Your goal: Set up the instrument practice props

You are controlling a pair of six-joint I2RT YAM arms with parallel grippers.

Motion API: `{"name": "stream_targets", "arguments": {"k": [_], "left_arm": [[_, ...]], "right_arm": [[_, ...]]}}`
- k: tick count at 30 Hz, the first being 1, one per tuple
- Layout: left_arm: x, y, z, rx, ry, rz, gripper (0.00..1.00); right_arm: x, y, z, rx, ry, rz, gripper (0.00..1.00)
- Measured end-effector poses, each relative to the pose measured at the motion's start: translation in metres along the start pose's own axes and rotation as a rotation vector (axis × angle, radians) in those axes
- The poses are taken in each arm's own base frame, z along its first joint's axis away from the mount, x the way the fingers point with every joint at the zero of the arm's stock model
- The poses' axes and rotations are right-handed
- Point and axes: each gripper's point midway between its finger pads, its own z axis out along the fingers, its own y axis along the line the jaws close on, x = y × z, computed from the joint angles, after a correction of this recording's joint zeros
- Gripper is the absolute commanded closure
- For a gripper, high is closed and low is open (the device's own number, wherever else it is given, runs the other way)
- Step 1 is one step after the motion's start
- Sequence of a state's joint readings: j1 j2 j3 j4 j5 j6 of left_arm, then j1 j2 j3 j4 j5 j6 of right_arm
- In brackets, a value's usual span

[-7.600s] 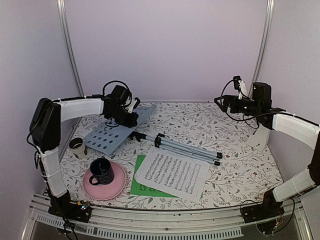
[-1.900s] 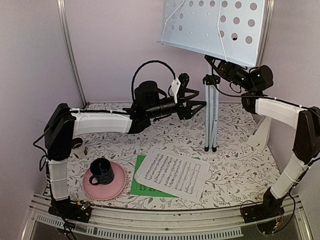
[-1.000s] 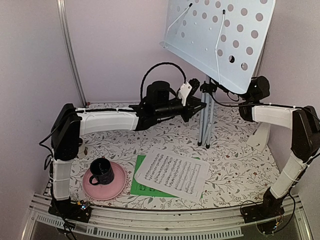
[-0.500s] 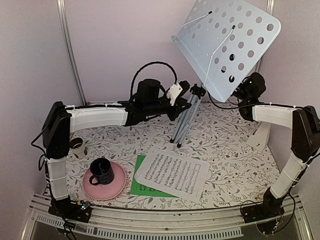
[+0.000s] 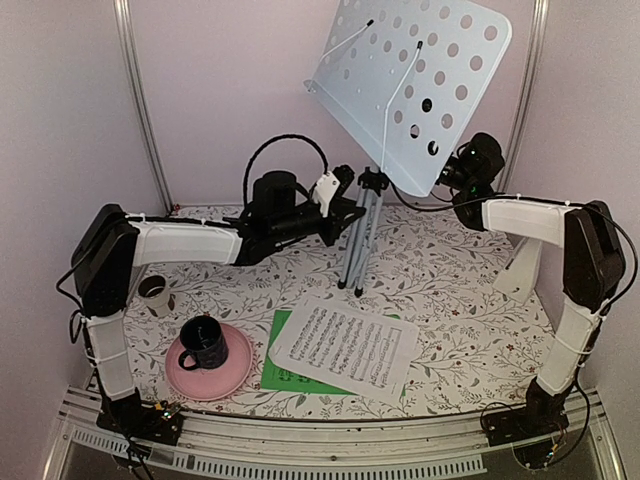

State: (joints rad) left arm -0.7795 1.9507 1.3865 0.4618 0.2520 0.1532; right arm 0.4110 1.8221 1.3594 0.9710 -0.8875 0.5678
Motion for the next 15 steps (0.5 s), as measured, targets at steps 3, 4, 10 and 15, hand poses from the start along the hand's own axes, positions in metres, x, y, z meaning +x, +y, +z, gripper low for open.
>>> {"name": "stream_targets", "arguments": {"k": [3, 4, 10, 15], "left_arm": [[0.0, 0.0, -0.006, -0.002, -0.011, 0.002, 1.0], [0.0, -0.001, -0.008, -0.002, -0.016, 0.004, 1.0], [0.002, -0.003, -0.018, 0.001, -0.04, 0.008, 1.0], [0.003, 0.0, -0.02, -0.002, -0.044, 0.006, 1.0]], "right_arm": [[0.002, 0.004, 0.004, -0.014, 0.007, -0.001, 0.92], [0.003, 0.006, 0.006, -0.02, 0.009, -0.001, 0.91], [0.008, 0.015, 0.015, -0.05, 0.01, -0.007, 0.7], [0.005, 0.02, 0.021, -0.065, -0.003, 0.022, 0.51]]}}
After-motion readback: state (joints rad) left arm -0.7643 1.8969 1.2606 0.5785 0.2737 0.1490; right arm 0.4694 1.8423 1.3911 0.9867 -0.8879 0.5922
